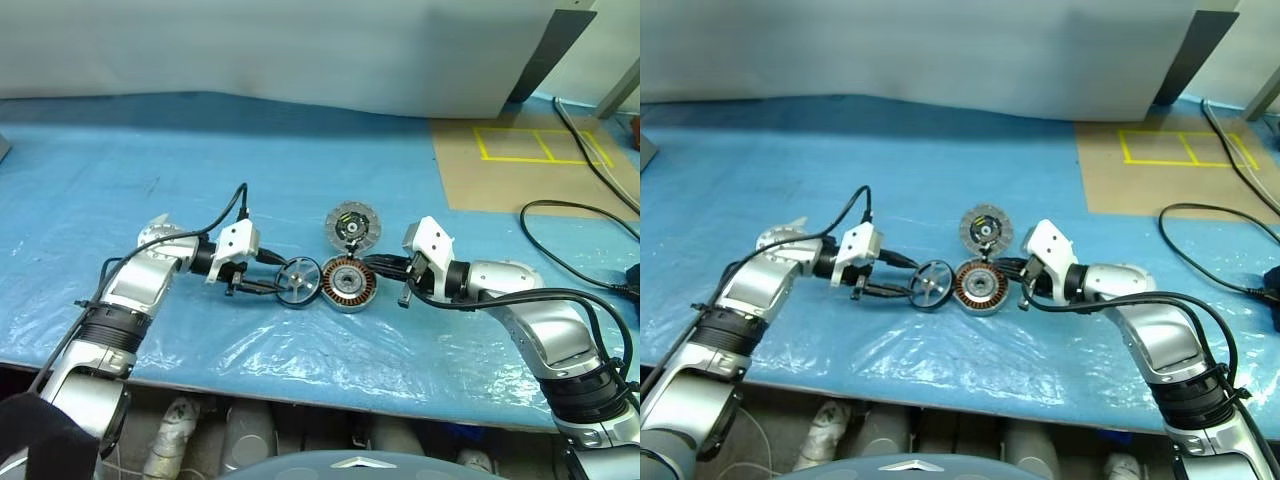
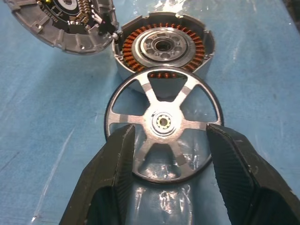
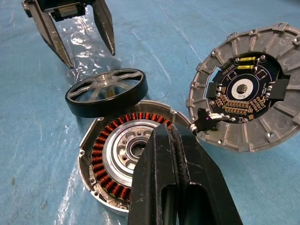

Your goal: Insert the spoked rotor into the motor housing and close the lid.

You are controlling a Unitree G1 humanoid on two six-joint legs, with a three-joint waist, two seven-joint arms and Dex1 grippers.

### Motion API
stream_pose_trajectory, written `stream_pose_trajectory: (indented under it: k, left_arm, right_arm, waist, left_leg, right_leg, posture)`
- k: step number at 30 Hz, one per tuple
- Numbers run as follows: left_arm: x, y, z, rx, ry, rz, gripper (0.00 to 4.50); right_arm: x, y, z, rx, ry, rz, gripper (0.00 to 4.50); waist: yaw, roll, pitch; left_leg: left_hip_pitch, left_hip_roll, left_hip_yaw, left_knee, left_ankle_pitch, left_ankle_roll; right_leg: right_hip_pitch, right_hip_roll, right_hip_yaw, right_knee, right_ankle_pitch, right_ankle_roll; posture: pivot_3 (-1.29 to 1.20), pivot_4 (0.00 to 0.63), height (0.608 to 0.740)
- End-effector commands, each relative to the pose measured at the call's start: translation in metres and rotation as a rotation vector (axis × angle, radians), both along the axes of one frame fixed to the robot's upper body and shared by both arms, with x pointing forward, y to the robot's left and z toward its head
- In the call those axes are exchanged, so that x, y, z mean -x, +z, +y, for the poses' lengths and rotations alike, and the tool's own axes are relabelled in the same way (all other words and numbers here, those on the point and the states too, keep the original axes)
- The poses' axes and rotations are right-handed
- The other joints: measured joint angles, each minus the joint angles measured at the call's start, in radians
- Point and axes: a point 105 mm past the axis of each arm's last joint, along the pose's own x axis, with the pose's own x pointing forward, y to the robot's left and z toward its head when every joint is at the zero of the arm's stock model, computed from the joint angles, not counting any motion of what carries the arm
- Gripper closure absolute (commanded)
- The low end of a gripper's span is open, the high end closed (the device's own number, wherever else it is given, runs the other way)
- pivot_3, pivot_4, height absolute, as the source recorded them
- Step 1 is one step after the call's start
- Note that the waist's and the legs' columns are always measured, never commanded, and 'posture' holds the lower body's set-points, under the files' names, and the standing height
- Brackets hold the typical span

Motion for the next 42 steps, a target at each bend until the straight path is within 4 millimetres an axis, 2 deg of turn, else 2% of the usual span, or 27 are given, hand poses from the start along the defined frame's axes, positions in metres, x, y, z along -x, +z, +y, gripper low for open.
stream_pose_trajectory:
  k: [1,5,13,19,25,33,42]
  left_arm:
    - [-0.008,0.004,-0.010,-0.005,0.009,-0.077,1.98]
    - [-0.008,0.008,-0.016,0.037,-0.026,-0.111,1.98]
    - [-0.003,0.012,-0.012,-0.004,-0.169,-0.156,1.98]
    - [-0.011,0.013,-0.015,-0.074,-0.235,-0.253,1.98]
    - [-0.015,0.005,-0.018,-0.166,-0.284,-0.308,1.98]
    - [-0.016,0.003,-0.024,-0.176,-0.313,-0.325,1.98]
    - [-0.011,-0.009,-0.024,-0.221,-0.361,-0.334,1.98]
  right_arm:
    - [0.003,0.012,0.003,-0.003,0.016,-0.051,4.50]
    - [0.003,0.012,0.002,-0.001,0.009,-0.050,4.50]
    - [0.003,0.011,0.001,0.003,0.005,-0.048,4.50]
    - [0.003,0.010,0.000,0.006,0.002,-0.048,4.50]
    - [0.004,0.009,-0.001,0.013,0.000,-0.048,4.50]
    - [0.005,0.007,-0.001,0.017,-0.002,-0.045,4.50]
    - [0.005,0.007,-0.003,0.025,-0.012,-0.050,4.50]
  waist:
    - [0.000,0.000,0.000]
    - [-0.001,0.000,0.000]
    - [0.001,0.000,0.000]
    - [0.002,0.000,0.000]
    - [0.001,0.000,0.000]
    - [0.002,0.000,0.000]
    - [0.002,0.000,0.000]
  left_leg:
    - [0.000,0.000,0.000,0.000,0.000,0.000]
    - [0.000,0.000,0.000,0.000,0.000,0.000]
    - [0.000,0.000,0.000,0.000,0.000,0.000]
    - [0.000,0.000,0.000,0.000,0.000,0.000]
    - [0.000,0.000,0.000,0.000,0.000,0.000]
    - [0.000,0.000,0.000,0.000,0.000,0.000]
    - [0.000,0.000,0.000,0.001,0.000,0.000]
  right_leg:
    - [0.000,0.000,0.000,0.000,0.000,0.000]
    - [0.000,0.000,0.000,0.000,0.000,0.000]
    - [0.000,0.000,0.000,0.000,0.000,0.000]
    - [0.000,0.000,0.000,0.000,0.000,0.000]
    - [0.000,0.000,0.000,0.000,0.002,0.004]
    - [0.000,0.000,0.000,0.001,0.002,0.004]
    - [0.000,0.000,0.000,0.001,0.002,0.004]
  posture:
    - [0.00,0.150,0.740]
    - [0.00,0.150,0.740]
    - [0.00,0.150,0.740]
    - [0.00,0.150,0.740]
    - [0.00,0.150,0.740]
    - [0.00,0.150,0.740]
    - [0.00,0.150,0.740]
